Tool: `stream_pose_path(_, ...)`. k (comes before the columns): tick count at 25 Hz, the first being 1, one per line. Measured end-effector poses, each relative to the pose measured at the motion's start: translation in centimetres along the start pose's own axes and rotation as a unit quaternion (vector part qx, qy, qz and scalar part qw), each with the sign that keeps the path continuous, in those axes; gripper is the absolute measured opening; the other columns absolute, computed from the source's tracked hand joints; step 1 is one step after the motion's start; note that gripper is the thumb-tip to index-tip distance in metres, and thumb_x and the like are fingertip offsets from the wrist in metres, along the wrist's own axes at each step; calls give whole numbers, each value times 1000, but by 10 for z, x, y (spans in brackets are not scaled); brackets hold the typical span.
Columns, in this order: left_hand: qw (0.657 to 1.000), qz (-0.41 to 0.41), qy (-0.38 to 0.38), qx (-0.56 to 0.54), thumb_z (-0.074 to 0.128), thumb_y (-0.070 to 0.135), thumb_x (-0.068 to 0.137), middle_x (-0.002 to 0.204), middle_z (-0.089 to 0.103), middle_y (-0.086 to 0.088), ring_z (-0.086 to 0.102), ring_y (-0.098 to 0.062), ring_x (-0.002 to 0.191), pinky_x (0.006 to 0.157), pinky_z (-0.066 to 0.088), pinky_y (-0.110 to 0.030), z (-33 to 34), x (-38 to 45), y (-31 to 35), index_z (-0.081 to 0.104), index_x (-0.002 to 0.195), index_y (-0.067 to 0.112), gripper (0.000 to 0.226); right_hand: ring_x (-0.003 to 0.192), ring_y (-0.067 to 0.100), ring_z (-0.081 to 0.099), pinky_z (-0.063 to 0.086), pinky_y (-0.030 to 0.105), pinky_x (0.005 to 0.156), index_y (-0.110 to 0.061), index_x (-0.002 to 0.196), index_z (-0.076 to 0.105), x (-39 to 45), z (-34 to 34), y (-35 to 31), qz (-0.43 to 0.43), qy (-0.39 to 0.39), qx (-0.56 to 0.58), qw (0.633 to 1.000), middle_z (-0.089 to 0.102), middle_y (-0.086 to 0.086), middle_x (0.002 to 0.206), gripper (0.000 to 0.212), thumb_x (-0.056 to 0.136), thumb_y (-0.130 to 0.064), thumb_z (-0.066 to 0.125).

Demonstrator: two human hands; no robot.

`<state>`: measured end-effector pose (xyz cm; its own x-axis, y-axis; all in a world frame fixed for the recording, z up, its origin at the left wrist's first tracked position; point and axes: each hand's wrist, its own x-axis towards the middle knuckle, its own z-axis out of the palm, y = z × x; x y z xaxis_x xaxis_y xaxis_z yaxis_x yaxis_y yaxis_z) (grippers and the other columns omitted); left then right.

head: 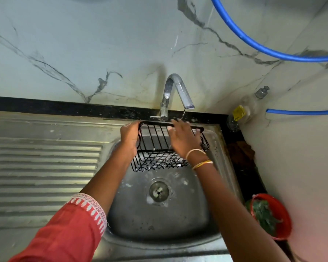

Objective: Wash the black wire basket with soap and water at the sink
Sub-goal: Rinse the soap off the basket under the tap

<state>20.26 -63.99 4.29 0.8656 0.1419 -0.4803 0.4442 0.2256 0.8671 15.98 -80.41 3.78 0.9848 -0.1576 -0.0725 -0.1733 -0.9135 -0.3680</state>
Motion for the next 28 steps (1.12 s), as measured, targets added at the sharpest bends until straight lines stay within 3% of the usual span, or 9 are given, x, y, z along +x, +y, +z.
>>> stream_pose_path(3, 999, 11, -28, -14, 64, 20, 81, 75, 59, -7, 52, -19, 72, 66, 41, -31, 10, -6, -6, 67, 81, 11, 9, 120, 21, 49, 29, 52, 105, -26, 120, 56, -3, -7, -58, -130, 48, -13, 990, 60, 1, 123, 52, 92, -57, 25)
stream_pose_path(6, 1000, -1, -11, 3, 62, 25, 87, 63, 52, 0, 42, -11, 57, 55, 31, -24, -4, -1, -4, 61, 71, 18, 17, 77, 26, 62, 44, 36, 78, -15, 75, 66, 18, -29, -20, -105, 58, 25, 992, 68, 6, 77, 60, 96, -55, 27)
stream_pose_path(9, 1000, -15, 8, -18, 61, 26, 88, 62, 52, 3, 41, -9, 58, 57, 31, -25, -7, 1, -1, 60, 72, 20, 17, 90, 34, 62, 41, 38, 82, -8, 78, 66, 33, -39, 2, 7, 11, -62, 998, 68, 18, 87, 60, 102, -43, 23)
stream_pose_path(13, 1000, -4, 3, -8, 61, 18, 88, 63, 52, 1, 45, -10, 60, 56, 36, -21, 14, -11, 0, 59, 73, 15, 15, 74, 29, 60, 42, 35, 74, -14, 67, 59, 24, -23, -52, -115, -36, 6, 993, 64, 11, 74, 58, 102, -42, 22)
stream_pose_path(16, 999, -9, -4, -32, 62, 22, 88, 64, 52, 1, 48, -13, 61, 62, 39, -25, 1, -8, 1, 59, 73, 17, 16, 60, 23, 52, 36, 29, 63, -11, 58, 46, 30, -39, -21, -82, -27, 38, 996, 57, 7, 65, 56, 103, -41, 28)
stream_pose_path(20, 995, 90, 24, 31, 57, 25, 94, 58, 49, 1, 43, -11, 49, 48, 36, -21, -14, 2, 11, 56, 70, 16, 26, 87, 35, 60, 38, 32, 67, -10, 71, 49, 32, -47, 4, -3, -14, -67, 998, 62, 17, 88, 46, 101, -39, 29)
stream_pose_path(22, 945, 237, 7, 225, 42, 34, 101, 54, 48, 2, 42, -12, 45, 47, 35, -23, -7, 2, 18, 59, 73, 16, 37, 89, 35, 61, 38, 32, 67, -10, 77, 56, 33, -43, -4, -15, -3, -100, 995, 62, 15, 89, 47, 99, -40, 28)
stream_pose_path(25, 794, 334, -74, 503, 26, 40, 104, 53, 42, 4, 44, -17, 49, 54, 37, -27, 23, -19, 12, 53, 67, 17, 51, 93, 34, 63, 39, 33, 69, -7, 95, 65, 35, -42, -23, -57, 27, -162, 985, 67, 16, 100, 48, 98, -40, 30)
stream_pose_path(28, 760, 355, -9, 544, 22, 43, 103, 52, 39, 2, 48, -21, 55, 56, 34, -30, 45, -25, -6, 41, 52, 18, 59, 93, 34, 63, 44, 35, 72, -9, 92, 66, 29, -45, -28, -71, 40, -152, 985, 67, 16, 98, 52, 99, -45, 29)
